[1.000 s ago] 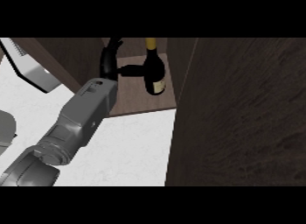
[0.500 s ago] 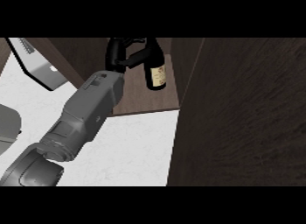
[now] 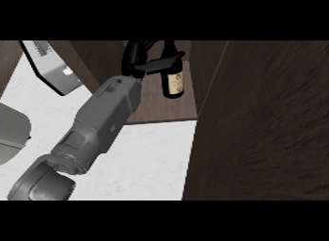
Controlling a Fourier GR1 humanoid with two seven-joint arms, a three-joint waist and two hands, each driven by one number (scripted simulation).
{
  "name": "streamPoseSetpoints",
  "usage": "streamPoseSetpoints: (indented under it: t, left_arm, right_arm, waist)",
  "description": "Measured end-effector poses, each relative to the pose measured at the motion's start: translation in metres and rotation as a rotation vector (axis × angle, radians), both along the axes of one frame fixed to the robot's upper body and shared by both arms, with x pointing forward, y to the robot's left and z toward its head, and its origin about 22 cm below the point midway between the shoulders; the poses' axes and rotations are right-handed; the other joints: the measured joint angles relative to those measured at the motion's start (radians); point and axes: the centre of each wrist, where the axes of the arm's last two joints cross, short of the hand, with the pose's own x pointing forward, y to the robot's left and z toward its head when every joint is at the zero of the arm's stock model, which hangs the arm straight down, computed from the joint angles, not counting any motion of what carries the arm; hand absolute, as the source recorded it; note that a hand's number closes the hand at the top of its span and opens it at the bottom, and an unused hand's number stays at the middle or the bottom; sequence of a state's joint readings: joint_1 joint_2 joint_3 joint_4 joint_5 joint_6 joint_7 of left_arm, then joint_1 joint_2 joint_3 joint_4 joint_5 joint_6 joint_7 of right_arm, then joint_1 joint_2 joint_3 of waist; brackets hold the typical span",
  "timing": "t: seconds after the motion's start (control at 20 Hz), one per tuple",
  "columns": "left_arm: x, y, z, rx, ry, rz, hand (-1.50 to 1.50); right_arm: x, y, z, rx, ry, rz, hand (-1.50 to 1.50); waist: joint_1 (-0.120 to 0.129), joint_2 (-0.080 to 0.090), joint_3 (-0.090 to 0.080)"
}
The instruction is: Pick up the wine, place it into the cabinet and close the cabinet
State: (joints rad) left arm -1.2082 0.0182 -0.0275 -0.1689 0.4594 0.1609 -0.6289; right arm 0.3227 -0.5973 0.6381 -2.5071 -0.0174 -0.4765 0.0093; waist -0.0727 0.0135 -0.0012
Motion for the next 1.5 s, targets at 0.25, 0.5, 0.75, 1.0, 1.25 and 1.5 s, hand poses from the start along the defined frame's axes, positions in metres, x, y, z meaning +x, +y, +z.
streamPoseSetpoints:
  t: [0.25, 0.5, 0.75, 1.0, 1.25, 1.5]
  left_arm:
    - [0.000, -0.008, 0.006, -0.026, 0.003, -0.033, -1.50]
    - [-0.004, -0.009, 0.000, -0.040, 0.010, -0.053, -1.50]
    - [-0.012, -0.007, -0.010, -0.089, 0.020, -0.114, -1.50]
    - [-0.026, -0.005, -0.025, -0.137, 0.029, -0.182, -1.50]
    - [-0.051, -0.002, -0.048, -0.172, 0.050, -0.214, -1.50]
    - [-0.079, -0.001, -0.061, -0.200, 0.068, -0.226, -1.50]
  right_arm:
    - [-0.001, -0.002, 0.000, -0.010, 0.016, -0.014, -1.50]
    - [-0.001, -0.004, 0.000, -0.015, 0.019, -0.035, -1.50]
    - [-0.001, -0.007, 0.000, -0.031, 0.023, -0.056, -1.50]
    - [-0.001, -0.010, 0.000, -0.043, 0.025, -0.076, -1.50]
    - [-0.001, -0.009, -0.001, -0.036, 0.027, -0.081, -1.50]
    - [-0.001, -0.010, 0.000, -0.036, 0.031, -0.093, -1.50]
  waist:
    - [0.017, -0.009, 0.000]
    - [0.026, -0.016, 0.000]
    - [0.041, -0.025, 0.001]
    - [0.059, -0.030, 0.001]
    - [0.071, -0.032, 0.001]
    - [0.083, -0.033, 0.000]
